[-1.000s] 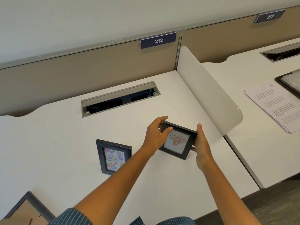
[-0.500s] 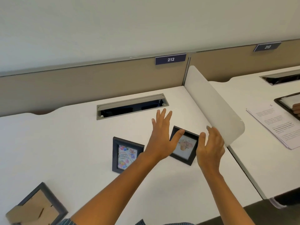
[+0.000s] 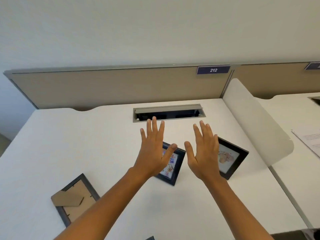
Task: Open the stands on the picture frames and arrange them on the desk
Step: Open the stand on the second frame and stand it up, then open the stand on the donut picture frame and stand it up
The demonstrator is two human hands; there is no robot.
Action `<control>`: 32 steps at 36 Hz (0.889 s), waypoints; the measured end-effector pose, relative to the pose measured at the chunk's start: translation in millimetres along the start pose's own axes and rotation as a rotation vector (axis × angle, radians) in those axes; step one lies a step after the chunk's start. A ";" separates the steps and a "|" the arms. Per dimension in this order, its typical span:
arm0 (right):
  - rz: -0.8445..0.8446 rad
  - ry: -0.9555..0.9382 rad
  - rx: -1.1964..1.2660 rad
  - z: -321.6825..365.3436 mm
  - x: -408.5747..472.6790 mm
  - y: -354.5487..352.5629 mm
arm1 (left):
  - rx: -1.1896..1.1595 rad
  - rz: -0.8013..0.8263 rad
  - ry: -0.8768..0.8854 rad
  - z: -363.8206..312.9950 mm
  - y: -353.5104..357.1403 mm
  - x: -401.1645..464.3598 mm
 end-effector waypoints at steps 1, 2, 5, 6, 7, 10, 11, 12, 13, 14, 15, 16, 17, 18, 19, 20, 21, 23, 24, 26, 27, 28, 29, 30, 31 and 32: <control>0.023 -0.012 0.009 8.5 -0.5 7.9 | 0.011 0.006 -0.020 12.1 -4.5 -6.0; 0.046 -0.026 0.019 17.3 -1.0 15.7 | 0.025 0.012 -0.039 23.9 -8.5 -12.0; 0.118 -0.049 0.075 46.1 -3.4 38.6 | 0.072 0.006 -0.091 60.8 -18.3 -31.7; 0.144 -0.048 0.098 56.0 -4.6 46.4 | 0.077 -0.005 -0.109 73.1 -20.8 -38.8; 0.169 -0.049 0.117 65.8 -5.9 54.4 | 0.077 -0.017 -0.126 85.2 -22.9 -46.1; 0.235 -0.081 0.130 93.7 -11.8 78.5 | 0.079 -0.048 -0.173 119.7 -27.0 -67.5; 0.254 -0.102 0.120 102.6 -14.2 86.2 | 0.076 -0.055 -0.191 130.8 -28.1 -74.2; 0.271 -0.123 0.111 111.8 -16.4 94.3 | 0.066 -0.062 -0.211 141.8 -29.3 -80.7; 0.291 -0.141 0.105 120.7 -18.6 102.5 | 0.054 -0.069 -0.232 152.3 -30.6 -87.2; 0.313 -0.154 0.104 129.5 -20.8 111.2 | 0.045 -0.075 -0.252 162.3 -31.8 -94.0; 0.337 -0.166 0.105 138.2 -23.4 120.6 | 0.044 -0.079 -0.274 172.2 -33.1 -101.5; 0.363 -0.178 0.109 146.6 -26.4 130.3 | 0.048 -0.081 -0.297 181.6 -34.4 -109.1; 0.388 -0.192 0.114 154.3 -29.6 139.7 | 0.052 -0.080 -0.320 190.6 -35.4 -117.0; 0.412 -0.212 0.119 161.8 -33.0 148.8 | 0.053 -0.077 -0.343 199.5 -36.4 -124.7; 0.432 -0.235 0.126 169.0 -36.5 157.5 | 0.054 -0.073 -0.365 208.2 -37.2 -132.6; 0.449 -0.258 0.131 176.0 -40.1 165.5 | 0.054 -0.071 -0.385 216.6 -37.5 -140.4; 0.467 -0.277 0.135 182.9 -43.9 173.3 | 0.050 -0.073 -0.407 225.2 -38.0 -148.8; 0.505 -0.307 0.136 195.8 -52.1 188.4 | 0.014 -0.077 -0.469 242.6 -36.4 -167.2; 0.524 -0.316 0.137 201.6 -56.5 195.5 | -0.008 -0.070 -0.509 251.2 -34.3 -177.1; 0.567 -0.321 0.150 210.5 -65.6 208.7 | -0.043 -0.036 -0.595 266.6 -27.3 -198.5; 0.597 -0.317 0.160 213.6 -70.3 215.0 | -0.058 -0.014 -0.639 273.7 -23.1 -210.0; 0.630 -0.304 0.169 215.6 -75.0 221.4 | -0.074 0.008 -0.684 280.1 -18.5 -222.1; 0.667 -0.279 0.174 216.5 -79.9 228.0 | -0.097 0.028 -0.724 285.7 -13.8 -234.4; 0.710 -0.246 0.173 216.6 -85.2 234.6 | -0.130 0.044 -0.755 290.1 -8.9 -246.5; 0.758 -0.209 0.167 216.3 -91.1 241.2 | -0.172 0.056 -0.778 293.0 -4.9 -257.9; 0.809 -0.173 0.157 215.4 -97.9 247.6 | -0.221 0.061 -0.799 294.4 -1.5 -268.2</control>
Point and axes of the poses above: each hand's wrist, its own x-axis towards the middle knuckle, its own y-axis out of the palm, z = x × y, the point moved 4 cm from there along x, towards the middle knuckle, and after that the axes turned 6 degrees about x, right-handed, at the moved point
